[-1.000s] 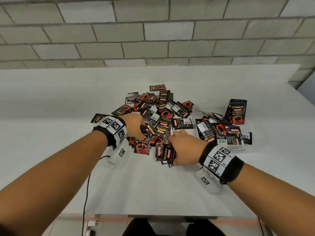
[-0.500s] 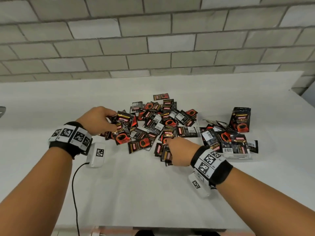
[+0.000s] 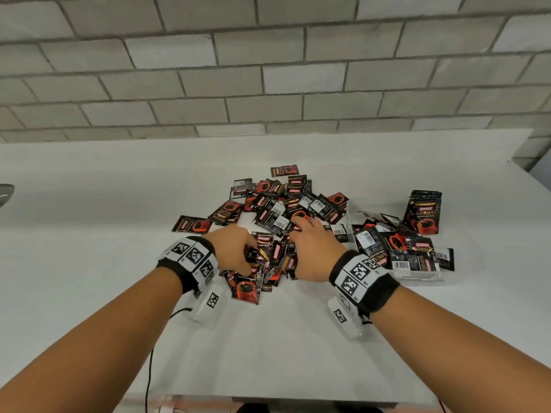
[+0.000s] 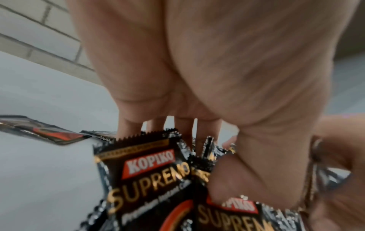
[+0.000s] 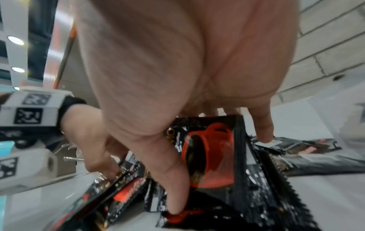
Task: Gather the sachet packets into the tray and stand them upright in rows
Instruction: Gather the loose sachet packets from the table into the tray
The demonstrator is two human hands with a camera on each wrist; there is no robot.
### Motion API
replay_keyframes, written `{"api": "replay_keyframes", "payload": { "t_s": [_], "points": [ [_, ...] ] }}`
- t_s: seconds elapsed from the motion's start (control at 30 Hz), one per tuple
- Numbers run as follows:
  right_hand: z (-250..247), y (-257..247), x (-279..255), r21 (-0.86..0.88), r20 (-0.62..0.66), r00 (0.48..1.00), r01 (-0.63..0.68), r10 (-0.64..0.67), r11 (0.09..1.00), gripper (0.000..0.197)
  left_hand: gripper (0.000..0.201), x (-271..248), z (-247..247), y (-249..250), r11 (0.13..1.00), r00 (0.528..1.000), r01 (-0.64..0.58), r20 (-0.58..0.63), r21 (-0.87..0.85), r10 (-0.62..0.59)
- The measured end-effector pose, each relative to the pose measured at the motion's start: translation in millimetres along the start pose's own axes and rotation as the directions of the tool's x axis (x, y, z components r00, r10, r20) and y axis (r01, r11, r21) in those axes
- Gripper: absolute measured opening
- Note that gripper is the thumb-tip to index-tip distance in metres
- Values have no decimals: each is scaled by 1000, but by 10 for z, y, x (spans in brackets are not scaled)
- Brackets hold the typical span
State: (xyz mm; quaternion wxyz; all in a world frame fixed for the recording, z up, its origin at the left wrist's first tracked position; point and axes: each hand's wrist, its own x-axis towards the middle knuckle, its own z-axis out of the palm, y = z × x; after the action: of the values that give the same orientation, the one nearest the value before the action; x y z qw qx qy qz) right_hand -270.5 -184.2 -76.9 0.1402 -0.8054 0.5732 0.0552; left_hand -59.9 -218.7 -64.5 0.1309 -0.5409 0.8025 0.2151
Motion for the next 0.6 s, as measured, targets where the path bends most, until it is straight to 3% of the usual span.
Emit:
{"api": "replay_keyframes", "payload": {
  "t_s": [0.1, 0.17, 0.27, 0.43, 0.53, 0.6],
  "points": [
    [21, 12, 88, 55, 85, 996, -13, 8, 998, 59, 44, -87, -7, -45, 999, 1000, 1, -6, -39, -2],
    [9, 9, 131, 5, 103, 994, -31, 30, 1000, 57, 35, -159, -22, -136, 995, 999, 3, -40, -95, -7],
    [-11, -14, 133, -41, 81, 996, -29, 32, 999, 53, 23, -254, -99, -271, 988, 994, 19, -99, -154, -34],
    [-54, -18, -60, 29, -21, 997, 71, -70, 997, 36, 17, -409, -374, -339, 980, 975, 67, -198, -187, -104],
    [-175, 19, -322, 121, -77, 992, 104, -95, 987, 32, 20, -455, -621, -178, 980, 935, 17, -345, -199, -86],
    [-275, 78, -524, 166, -121, 987, 125, -106, 978, 35, 12, -386, -748, 48, 985, 862, -51, -506, -166, -40]
  ]
}}
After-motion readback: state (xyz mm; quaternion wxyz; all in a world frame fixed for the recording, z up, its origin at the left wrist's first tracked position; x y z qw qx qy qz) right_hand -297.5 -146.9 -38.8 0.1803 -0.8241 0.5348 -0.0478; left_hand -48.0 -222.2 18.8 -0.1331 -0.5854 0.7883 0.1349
